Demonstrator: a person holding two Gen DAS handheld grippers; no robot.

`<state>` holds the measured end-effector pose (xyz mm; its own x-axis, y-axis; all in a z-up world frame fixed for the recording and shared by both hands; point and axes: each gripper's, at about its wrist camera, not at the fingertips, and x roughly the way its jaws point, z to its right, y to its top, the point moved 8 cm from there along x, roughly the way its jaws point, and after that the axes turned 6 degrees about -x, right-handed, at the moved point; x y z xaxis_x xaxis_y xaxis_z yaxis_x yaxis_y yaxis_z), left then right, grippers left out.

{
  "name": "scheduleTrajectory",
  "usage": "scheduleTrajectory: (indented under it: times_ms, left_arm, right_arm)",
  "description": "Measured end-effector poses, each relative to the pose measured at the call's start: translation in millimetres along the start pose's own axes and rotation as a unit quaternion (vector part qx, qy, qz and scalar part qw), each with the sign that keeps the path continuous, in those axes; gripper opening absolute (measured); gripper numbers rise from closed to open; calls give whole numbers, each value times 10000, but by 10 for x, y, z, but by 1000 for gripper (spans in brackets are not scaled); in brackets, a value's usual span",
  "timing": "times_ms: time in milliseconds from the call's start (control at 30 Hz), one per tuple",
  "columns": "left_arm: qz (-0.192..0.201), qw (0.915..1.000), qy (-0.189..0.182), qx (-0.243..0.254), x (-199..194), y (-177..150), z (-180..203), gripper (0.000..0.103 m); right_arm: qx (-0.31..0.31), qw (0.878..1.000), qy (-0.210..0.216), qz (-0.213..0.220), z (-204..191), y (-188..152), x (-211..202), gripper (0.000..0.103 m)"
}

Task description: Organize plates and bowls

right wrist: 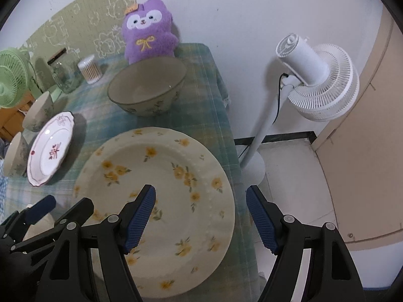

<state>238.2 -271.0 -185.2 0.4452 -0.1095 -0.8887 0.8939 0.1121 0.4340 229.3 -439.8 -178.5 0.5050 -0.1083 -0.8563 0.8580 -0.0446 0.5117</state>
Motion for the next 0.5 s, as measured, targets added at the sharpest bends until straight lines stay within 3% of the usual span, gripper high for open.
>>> scheduleTrajectory:
  times_ms: [500]
  left_arm:
    - [-273,9990,333,-88,362,-48,37,60]
  right_arm:
    - [-255,9988,233,-355,32,21,470,77]
